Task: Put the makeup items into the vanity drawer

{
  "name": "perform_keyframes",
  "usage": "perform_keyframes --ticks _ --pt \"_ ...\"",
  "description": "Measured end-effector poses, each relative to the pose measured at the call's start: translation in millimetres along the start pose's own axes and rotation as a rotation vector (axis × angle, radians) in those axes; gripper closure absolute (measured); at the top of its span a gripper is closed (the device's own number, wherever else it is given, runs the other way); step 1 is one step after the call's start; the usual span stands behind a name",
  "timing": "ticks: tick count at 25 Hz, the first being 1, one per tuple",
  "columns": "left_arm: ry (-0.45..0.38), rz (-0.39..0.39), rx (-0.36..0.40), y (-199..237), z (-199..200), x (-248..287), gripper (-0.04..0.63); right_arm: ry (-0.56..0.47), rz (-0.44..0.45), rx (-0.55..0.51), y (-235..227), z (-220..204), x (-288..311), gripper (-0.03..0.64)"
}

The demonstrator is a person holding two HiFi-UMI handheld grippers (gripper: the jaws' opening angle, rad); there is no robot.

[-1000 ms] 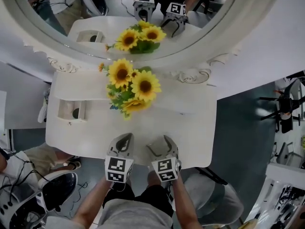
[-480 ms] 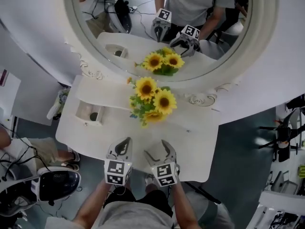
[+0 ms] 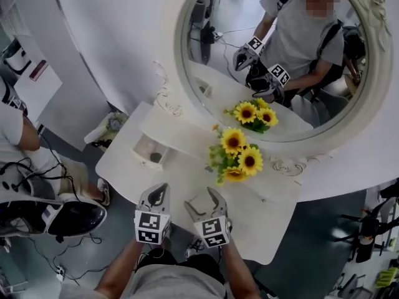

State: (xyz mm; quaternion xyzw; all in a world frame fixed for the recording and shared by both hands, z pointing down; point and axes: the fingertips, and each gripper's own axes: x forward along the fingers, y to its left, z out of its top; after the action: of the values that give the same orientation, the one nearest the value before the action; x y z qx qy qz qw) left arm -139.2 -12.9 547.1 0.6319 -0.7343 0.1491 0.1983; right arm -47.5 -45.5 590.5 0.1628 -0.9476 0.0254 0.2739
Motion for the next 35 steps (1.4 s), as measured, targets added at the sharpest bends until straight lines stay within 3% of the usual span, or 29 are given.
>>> perform_keyframes --ticks 8,17,25,35 --pt "-0.039 0.141 -0.063 70 4 -25 0.595 -0.043 0.108 -0.088 34 53 49 0.227" --pt "-0.035 0.221 -0.118 133 4 -33 0.595 -0.045 0.171 -0.143 55 95 107 0.225" --pt "-0.006 0.23 -0.148 176 -8 -19 0.595 -0.021 0.171 -0.125 56 106 161 0.227" --pt "0.062 0.188 -0.164 213 -26 16 0.595 0.035 0.169 -0.041 58 103 219 0.225"
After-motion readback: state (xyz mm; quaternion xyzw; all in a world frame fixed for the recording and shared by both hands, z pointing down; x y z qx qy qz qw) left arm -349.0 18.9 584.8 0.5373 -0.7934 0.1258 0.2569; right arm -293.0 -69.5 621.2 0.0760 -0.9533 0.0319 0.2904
